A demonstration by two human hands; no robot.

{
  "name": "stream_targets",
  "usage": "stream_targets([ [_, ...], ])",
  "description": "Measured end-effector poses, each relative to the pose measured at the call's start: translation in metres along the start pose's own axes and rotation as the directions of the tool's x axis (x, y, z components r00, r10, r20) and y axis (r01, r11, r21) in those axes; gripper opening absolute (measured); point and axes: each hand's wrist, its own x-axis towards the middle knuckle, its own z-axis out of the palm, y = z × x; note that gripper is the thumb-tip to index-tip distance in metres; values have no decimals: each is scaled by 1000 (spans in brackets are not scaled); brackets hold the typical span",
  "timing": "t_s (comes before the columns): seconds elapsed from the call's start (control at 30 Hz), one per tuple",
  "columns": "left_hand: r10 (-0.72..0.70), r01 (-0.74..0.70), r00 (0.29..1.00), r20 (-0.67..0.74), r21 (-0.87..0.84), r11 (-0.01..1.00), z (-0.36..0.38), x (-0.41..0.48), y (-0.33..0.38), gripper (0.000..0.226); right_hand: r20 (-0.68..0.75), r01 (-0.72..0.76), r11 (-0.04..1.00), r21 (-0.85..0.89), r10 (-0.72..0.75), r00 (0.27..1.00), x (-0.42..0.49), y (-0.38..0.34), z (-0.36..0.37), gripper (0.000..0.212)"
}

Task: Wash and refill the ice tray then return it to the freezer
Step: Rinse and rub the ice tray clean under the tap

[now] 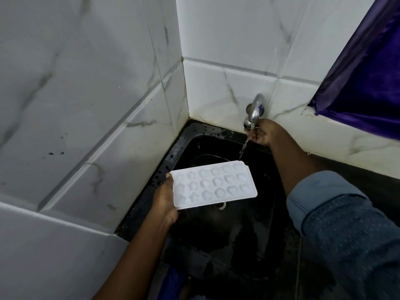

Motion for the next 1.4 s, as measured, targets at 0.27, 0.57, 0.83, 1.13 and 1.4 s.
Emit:
stream_targets([
  [0.27, -21, 20, 999, 34, 34, 999, 17, -15, 0, 63, -214, 347, 899, -268, -407, 888, -78, 27, -7, 22],
  [0.57, -32, 22, 991, 129, 78, 997, 39, -40, 3, 55, -43, 494, 649, -578, -629, 776, -189, 107, 2, 21],
  [0.83, -27, 15, 974, 224, 52, 999, 42, -60, -3, 60, 405, 548, 83, -832, -583, 704, -222, 121, 72, 35],
  [1.13, -15, 5, 968, 250, 44, 999, 36, -75, -6, 56, 484, 518, -14, -855, -378, 789, -218, 114, 102, 39],
  [1.4, -71, 69, 982, 177, 19, 997, 43, -68, -6, 69, 496, 501, -75, -862, -325, 805, -221, 116, 105, 41],
])
